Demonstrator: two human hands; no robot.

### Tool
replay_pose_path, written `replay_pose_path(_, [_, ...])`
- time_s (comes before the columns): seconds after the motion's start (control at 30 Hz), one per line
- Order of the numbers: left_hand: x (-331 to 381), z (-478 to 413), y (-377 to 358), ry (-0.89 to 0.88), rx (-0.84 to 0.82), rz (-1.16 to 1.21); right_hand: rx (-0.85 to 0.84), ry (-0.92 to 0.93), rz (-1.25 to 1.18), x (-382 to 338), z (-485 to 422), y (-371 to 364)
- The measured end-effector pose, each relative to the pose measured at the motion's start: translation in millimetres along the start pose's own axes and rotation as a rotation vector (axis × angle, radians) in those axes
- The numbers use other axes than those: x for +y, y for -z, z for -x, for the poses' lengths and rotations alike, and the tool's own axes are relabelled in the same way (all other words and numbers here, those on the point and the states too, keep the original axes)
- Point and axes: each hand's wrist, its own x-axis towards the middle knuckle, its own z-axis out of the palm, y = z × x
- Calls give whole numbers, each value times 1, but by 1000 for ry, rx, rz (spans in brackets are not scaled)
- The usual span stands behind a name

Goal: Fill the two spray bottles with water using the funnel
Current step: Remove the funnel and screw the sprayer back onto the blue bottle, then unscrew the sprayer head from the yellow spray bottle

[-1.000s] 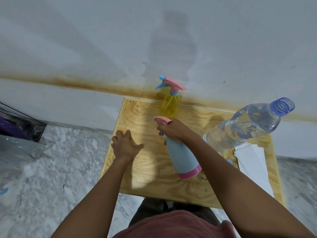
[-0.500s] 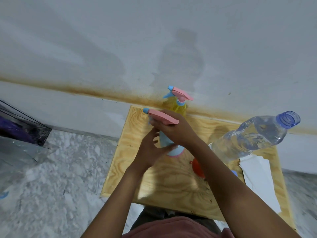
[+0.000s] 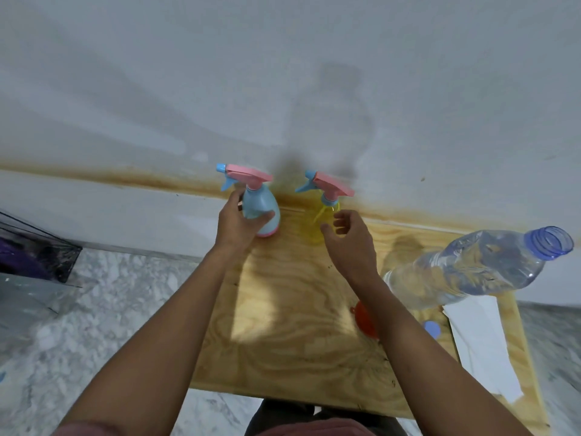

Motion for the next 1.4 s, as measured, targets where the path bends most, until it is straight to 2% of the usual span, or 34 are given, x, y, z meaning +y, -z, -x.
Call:
replay_pose_path(0.1, [-9,-8,-8,30,-3,-18,39,-3,25,6,-8,-3])
replay_pose_path(0.3, [-13,-9,-20,30,9,-22,-27,11,27,6,-31,-15])
replay_pose_path(0.7, [-14,-2,-15,-3,-30,15,-25,24,74,5,-39,-12])
replay_pose_path(0.83, [-8,26,-7,12,48,-25,-17,69,36,1,-32,-5])
replay_pose_path(0.9, [-7,50,-9,-48,74,-67,-6,99,7,-2,-25,1])
replay_pose_path(1.0, [-12,77,-17,-123,-10,-118,-8,145,-42,-5,-9,11])
replay_pose_path(1.1, [4,105,-29,-146,-191,-60,-20,190,-75,-9,11,22])
replay_pose_path(1.17, [20,122,-40,-173,-225,-42,-39,217,-108,-11,26,29])
replay_pose_path(1.3, [37,140,-53,-228,-77,14,-57,267,-136,-14,49,40])
replay_pose_path(1.4, [44,149,-50,-243,-46,27,-47,302,-155,-18,60,47])
